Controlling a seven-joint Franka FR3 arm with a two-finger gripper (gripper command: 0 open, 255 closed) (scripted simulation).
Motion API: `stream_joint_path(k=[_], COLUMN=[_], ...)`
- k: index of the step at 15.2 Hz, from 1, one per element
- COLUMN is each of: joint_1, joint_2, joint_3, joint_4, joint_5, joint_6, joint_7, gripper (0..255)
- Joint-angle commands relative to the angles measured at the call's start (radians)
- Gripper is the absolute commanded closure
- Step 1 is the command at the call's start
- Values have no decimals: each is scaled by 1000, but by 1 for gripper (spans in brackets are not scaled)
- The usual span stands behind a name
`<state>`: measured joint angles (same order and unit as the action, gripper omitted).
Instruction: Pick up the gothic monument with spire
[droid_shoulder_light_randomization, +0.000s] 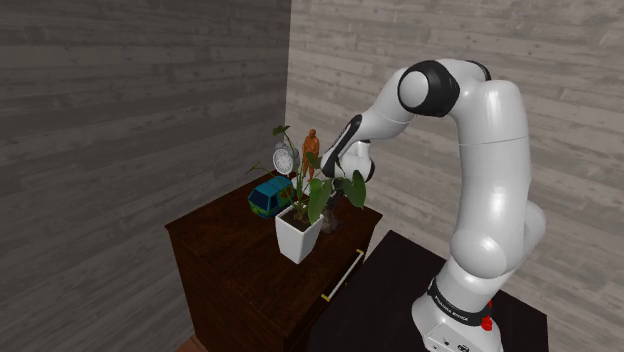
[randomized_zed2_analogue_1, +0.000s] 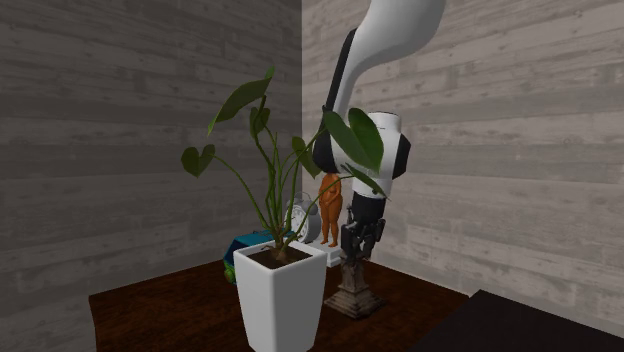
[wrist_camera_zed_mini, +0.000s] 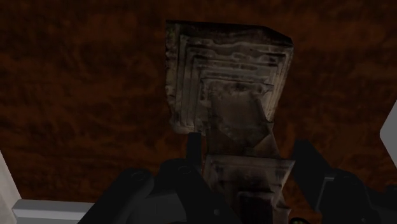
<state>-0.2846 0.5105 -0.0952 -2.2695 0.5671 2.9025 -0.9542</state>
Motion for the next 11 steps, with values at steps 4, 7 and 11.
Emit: stream_joint_path(k=[4,7,11], joint_1=[34,56,83], joint_2=[-61,-102,-154], joint_3=[-41,-69,-104], joint_4=[-21,-33,-45], joint_5=[-36,-65,-107], joint_6=[-43,-73,-113], joint_7=[36,63,100], gripper=[255,255,255])
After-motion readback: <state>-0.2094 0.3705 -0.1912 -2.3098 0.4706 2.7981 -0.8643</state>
